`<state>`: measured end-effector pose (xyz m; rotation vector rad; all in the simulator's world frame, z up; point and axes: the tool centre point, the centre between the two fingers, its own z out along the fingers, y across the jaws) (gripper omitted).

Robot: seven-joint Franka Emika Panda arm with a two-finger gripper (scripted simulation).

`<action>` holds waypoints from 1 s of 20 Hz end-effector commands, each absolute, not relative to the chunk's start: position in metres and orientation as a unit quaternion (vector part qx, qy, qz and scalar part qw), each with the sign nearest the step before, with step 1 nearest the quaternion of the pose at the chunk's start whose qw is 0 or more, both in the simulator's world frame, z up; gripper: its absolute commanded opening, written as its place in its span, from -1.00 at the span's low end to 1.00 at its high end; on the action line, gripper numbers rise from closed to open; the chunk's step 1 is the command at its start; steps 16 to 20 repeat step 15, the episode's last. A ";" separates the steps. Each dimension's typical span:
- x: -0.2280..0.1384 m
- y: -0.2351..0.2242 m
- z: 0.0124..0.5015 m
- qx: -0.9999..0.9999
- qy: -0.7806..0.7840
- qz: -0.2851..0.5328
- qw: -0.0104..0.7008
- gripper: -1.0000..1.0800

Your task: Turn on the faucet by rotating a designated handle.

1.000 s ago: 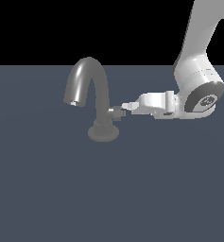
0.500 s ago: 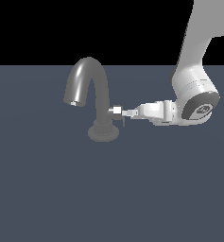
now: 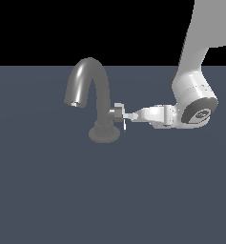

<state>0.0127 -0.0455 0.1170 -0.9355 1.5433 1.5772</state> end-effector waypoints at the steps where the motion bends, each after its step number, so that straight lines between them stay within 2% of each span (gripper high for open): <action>1: 0.016 -0.045 0.089 -0.352 0.613 0.610 0.359 -1.00; 14: 0.025 -0.045 0.039 -0.337 0.622 0.617 0.346 -1.00; 20: 0.025 -0.045 0.039 -0.337 0.622 0.617 0.346 -1.00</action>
